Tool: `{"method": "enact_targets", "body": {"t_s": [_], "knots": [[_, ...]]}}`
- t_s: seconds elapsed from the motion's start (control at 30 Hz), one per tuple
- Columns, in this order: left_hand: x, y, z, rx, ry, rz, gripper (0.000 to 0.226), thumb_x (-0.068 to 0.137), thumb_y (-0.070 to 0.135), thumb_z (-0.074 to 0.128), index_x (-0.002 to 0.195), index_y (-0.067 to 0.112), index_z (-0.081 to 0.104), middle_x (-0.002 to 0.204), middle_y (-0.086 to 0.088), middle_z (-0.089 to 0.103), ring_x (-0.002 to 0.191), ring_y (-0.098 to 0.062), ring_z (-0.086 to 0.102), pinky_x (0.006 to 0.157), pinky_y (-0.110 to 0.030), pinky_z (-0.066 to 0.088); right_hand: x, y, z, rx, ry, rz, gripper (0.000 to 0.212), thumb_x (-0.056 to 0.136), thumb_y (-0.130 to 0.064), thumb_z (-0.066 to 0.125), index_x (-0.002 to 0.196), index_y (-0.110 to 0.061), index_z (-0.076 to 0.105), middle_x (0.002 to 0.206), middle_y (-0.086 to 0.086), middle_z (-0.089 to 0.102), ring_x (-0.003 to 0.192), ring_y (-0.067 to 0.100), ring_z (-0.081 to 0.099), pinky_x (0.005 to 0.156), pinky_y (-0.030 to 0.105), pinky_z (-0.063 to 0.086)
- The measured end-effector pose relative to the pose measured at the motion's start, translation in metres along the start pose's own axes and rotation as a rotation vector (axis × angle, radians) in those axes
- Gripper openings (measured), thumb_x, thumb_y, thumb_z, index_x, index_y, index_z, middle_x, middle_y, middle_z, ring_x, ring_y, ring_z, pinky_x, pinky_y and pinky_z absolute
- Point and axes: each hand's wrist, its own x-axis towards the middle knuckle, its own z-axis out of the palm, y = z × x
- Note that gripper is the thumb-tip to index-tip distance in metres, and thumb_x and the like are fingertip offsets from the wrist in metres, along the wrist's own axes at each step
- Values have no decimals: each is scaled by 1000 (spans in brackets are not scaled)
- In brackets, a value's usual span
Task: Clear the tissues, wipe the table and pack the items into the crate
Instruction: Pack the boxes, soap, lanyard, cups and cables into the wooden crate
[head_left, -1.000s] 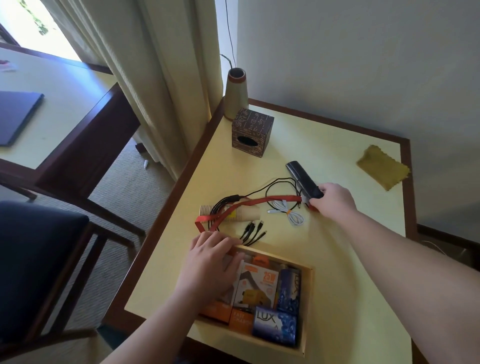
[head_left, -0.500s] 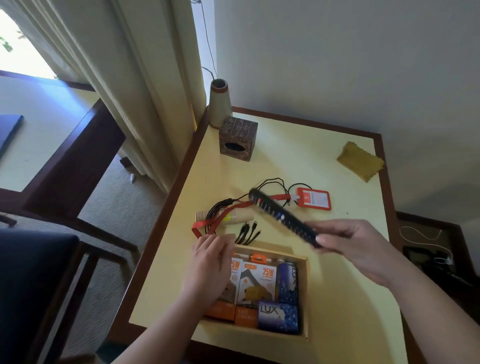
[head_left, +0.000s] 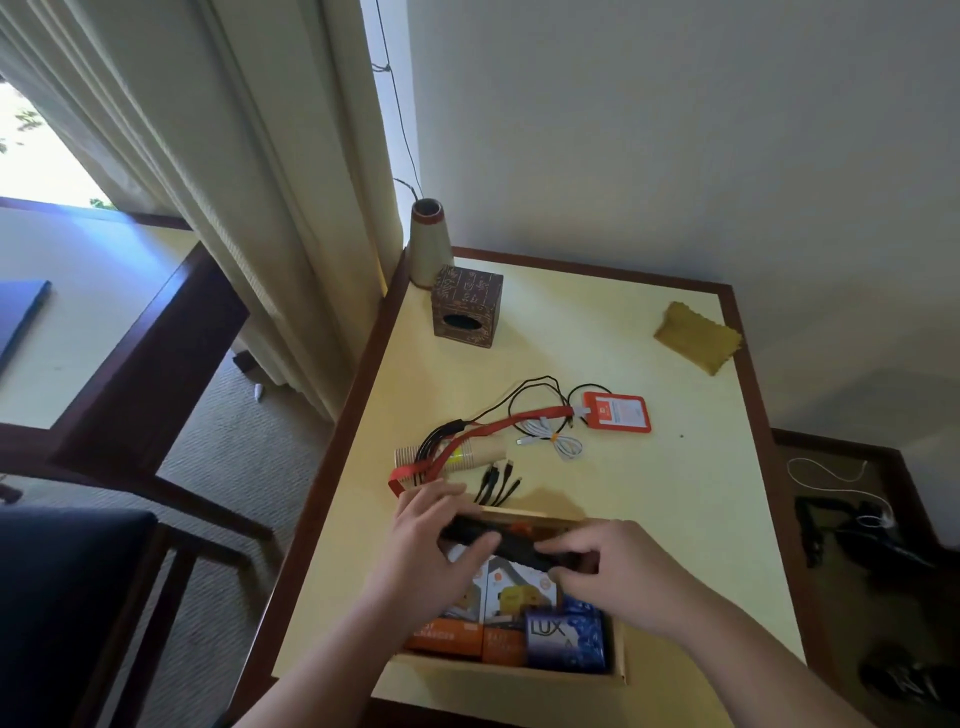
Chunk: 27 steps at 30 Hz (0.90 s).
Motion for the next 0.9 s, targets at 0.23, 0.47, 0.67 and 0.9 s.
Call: {"method": "enact_targets", "body": {"t_s": [0.23, 0.47, 0.67, 0.9], "knots": [[-2, -6, -8, 269, -118, 95, 32, 101, 47, 61, 128, 36, 72, 149, 16, 47, 141, -10, 31, 118, -38, 39, 18, 22, 39, -244, 209, -172, 35, 104, -34, 57, 137, -39, 64, 135, -18, 60, 122, 2, 53, 104, 27, 47], [-1, -8, 3, 436, -55, 139, 23, 92, 35, 76, 114, 29, 80, 138, 4, 61, 129, -24, 54, 104, -46, 54, 21, 38, 68, -467, 443, -115, 39, 83, -25, 84, 121, -28, 76, 116, -3, 69, 108, 21, 65, 75, 33, 61], [3, -3, 6, 551, -78, 149, 35, 76, 27, 91, 109, 29, 80, 129, -1, 66, 122, -30, 59, 102, -46, 53, 26, 23, 83, -567, 371, -279, 46, 94, -37, 66, 138, -25, 66, 137, -3, 68, 126, 18, 64, 105, 36, 51], [7, 4, 9, 596, -68, 127, 42, 70, 26, 94, 110, 29, 80, 122, -2, 66, 118, -30, 59, 99, -47, 54, 34, 27, 88, -555, 241, -185, 56, 102, -34, 48, 156, -19, 46, 162, 4, 44, 150, 23, 39, 125, 44, 26]]}}
